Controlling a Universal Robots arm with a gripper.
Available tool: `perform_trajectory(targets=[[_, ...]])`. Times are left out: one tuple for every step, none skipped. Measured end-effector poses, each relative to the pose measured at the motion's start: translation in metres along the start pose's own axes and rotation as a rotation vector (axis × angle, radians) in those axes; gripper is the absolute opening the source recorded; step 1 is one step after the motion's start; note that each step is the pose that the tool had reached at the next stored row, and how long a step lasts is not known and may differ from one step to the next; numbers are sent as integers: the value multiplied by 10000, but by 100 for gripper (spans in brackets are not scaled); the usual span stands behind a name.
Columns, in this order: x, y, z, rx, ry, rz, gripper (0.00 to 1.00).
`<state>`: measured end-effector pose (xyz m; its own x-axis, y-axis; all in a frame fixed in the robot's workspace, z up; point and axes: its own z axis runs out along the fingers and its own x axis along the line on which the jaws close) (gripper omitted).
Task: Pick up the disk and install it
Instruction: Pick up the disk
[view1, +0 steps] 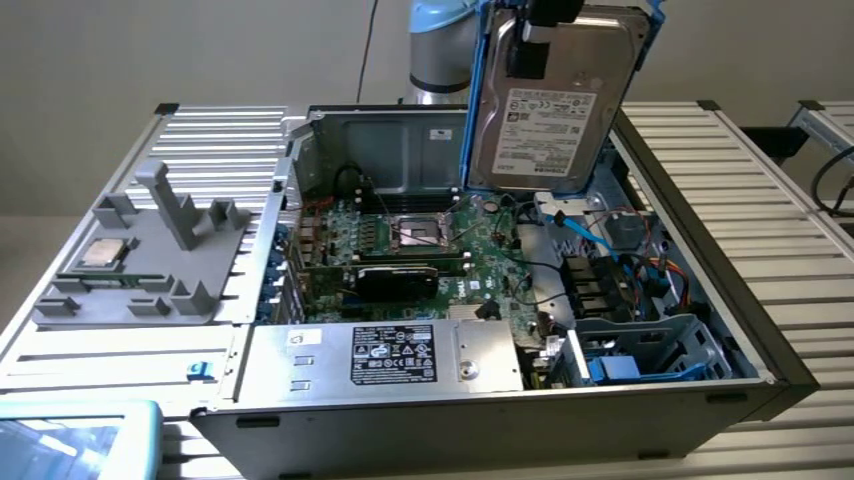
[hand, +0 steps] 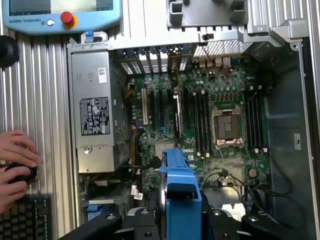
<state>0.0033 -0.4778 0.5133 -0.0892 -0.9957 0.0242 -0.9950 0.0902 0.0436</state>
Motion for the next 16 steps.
perform_trajectory(targets=[[-1, -45, -2, -12, 15, 1, 37], [-1, -92, -5, -26, 36, 1, 37], [2, -135, -8, -46, 70, 2, 37], [14, -165, -10, -64, 109, 4, 37], [35, -184, -10, -74, 147, 5, 37], [57, -200, -10, -81, 191, 6, 37], [81, -213, -11, -88, 228, 8, 37], [111, -226, -11, -96, 245, 8, 37], [145, -237, -9, -101, 254, 9, 37], [177, -245, -10, -103, 267, 9, 37], [208, -251, -10, -103, 280, 10, 37], [242, -256, -9, -103, 292, 11, 37], [274, -261, -8, -101, 302, 11, 37], [305, -266, -7, -100, 312, 11, 37], [338, -271, -7, -99, 322, 13, 37], [370, -276, -6, -98, 330, 13, 37]])
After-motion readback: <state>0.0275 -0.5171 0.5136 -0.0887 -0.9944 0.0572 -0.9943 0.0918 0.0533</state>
